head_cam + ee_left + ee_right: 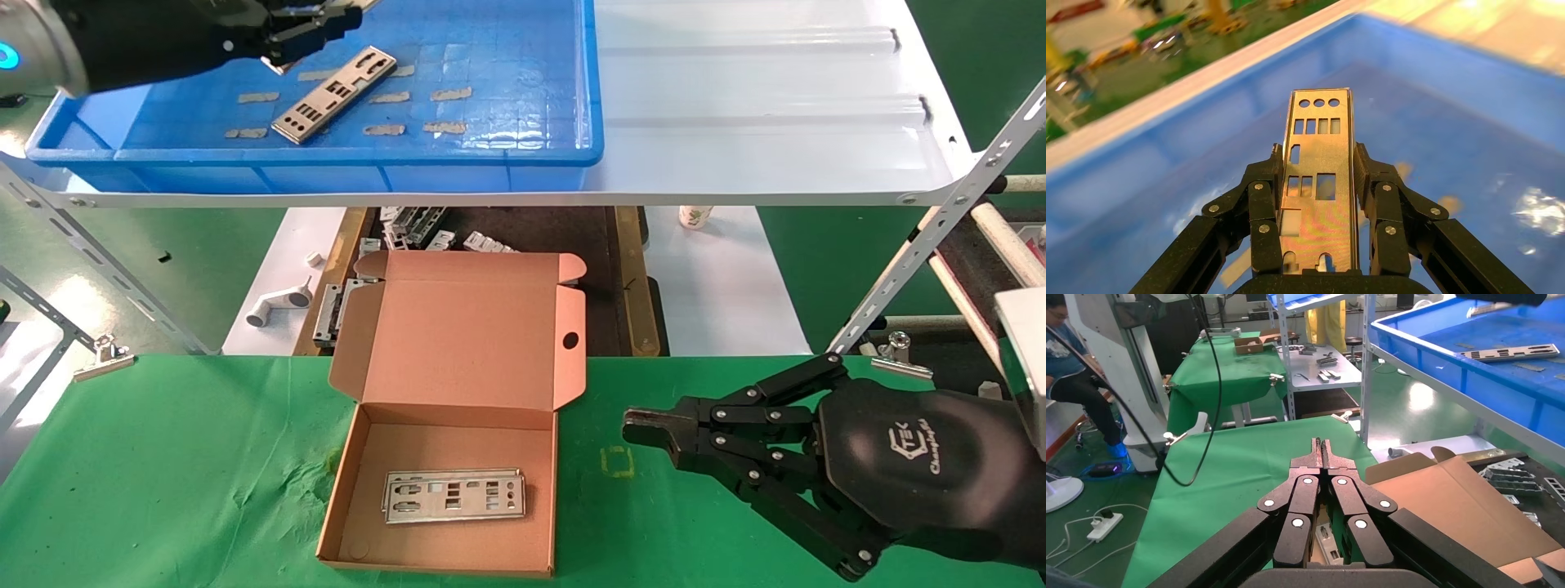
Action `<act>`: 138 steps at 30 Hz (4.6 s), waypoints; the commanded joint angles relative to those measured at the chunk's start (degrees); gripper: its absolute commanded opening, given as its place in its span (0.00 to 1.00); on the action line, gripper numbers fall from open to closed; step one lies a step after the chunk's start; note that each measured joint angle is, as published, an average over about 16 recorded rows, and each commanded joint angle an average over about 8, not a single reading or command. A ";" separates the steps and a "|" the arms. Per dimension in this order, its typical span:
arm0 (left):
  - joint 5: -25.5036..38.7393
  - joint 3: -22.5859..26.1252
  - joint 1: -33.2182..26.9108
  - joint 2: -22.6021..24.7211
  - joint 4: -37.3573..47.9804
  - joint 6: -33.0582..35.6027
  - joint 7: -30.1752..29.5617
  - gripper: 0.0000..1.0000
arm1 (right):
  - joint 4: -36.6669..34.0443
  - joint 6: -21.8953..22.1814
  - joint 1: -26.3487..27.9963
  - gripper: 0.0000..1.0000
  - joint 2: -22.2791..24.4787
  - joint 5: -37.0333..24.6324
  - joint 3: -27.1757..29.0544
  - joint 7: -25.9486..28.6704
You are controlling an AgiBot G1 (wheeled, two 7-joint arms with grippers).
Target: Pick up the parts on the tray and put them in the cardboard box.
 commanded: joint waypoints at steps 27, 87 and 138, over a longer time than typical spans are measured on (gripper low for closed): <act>-9.97 23.52 17.63 -13.06 -39.52 25.12 11.27 0.00 | 0.00 0.00 0.00 0.00 0.00 0.00 0.00 0.00; -9.24 25.61 23.02 -1.49 -18.54 24.44 16.42 1.00 | 0.00 0.00 0.00 1.00 0.00 0.01 -0.01 -0.01; -30.44 -9.93 52.59 -23.98 -66.50 20.03 -19.13 1.00 | 0.00 0.01 0.01 1.00 0.01 0.01 -0.02 -0.01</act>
